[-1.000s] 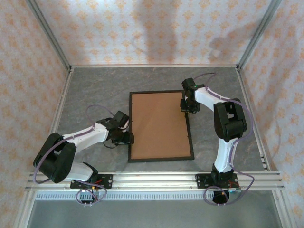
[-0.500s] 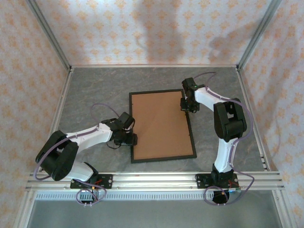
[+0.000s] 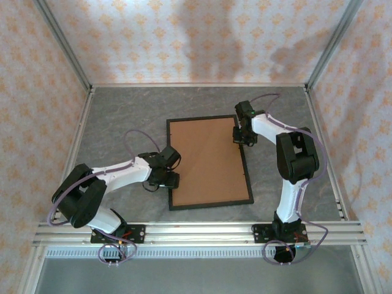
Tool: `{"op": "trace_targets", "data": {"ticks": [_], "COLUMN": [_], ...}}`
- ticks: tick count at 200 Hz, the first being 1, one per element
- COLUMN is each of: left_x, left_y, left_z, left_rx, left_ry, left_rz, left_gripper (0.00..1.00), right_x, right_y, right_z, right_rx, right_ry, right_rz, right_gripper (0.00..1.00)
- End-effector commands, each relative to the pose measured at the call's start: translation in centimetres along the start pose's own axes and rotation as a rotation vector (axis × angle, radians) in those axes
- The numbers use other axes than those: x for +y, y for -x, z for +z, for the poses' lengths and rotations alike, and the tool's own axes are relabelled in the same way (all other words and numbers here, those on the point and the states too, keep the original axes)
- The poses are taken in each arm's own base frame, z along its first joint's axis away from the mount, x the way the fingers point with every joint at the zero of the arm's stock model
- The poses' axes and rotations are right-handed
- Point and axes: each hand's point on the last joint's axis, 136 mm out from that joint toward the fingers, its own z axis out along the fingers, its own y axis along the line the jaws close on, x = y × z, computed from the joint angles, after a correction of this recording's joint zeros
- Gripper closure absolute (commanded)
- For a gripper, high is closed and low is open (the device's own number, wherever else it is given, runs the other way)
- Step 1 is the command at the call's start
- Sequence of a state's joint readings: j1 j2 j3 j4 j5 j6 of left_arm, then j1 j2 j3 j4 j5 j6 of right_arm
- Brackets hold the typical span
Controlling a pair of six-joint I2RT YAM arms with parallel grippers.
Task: Put the photo into the frame
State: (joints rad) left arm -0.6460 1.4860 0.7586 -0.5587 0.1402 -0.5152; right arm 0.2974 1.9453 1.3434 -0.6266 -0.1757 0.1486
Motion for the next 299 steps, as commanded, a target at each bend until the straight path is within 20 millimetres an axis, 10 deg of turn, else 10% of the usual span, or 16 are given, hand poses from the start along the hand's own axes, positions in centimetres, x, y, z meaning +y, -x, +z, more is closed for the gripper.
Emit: {"op": "trace_targets", "data": {"ticks": [1, 80, 147, 211, 299], "left_x": [0.6, 1.4, 2.5, -0.1, -3.3], "left_y": [0.0, 4.9, 9.0, 8.6, 5.9], "left_z": [1.2, -3.9, -2.1, 0.9, -0.1], "left_rx": [-0.011, -0.204, -0.212, -0.135, -0.119], "left_ry": [0.058, -0.022, -0.109, -0.257, -0.367], "left_rz": [0.025, -0.043, -0.171, -0.218, -0.182], "left_gripper": [0.33, 0.28, 0.3, 0.29, 0.32], "right_x": [1.6, 1.4, 1.4, 2.4, 5.6], "right_y": [-4.9, -4.6, -3.7, -0.7, 1.3], "right_z": [1.7, 1.7, 1.6, -0.1, -0.2], "right_rx": [0.17, 0.164, 0.146, 0.08, 0.088], "right_ry": [0.044, 0.024, 0.008, 0.122, 0.338], "right_rz": [-0.008, -0.003, -0.003, 0.128, 0.217], "right_gripper": [0.9, 0.9, 0.87, 0.66, 0.5]}}
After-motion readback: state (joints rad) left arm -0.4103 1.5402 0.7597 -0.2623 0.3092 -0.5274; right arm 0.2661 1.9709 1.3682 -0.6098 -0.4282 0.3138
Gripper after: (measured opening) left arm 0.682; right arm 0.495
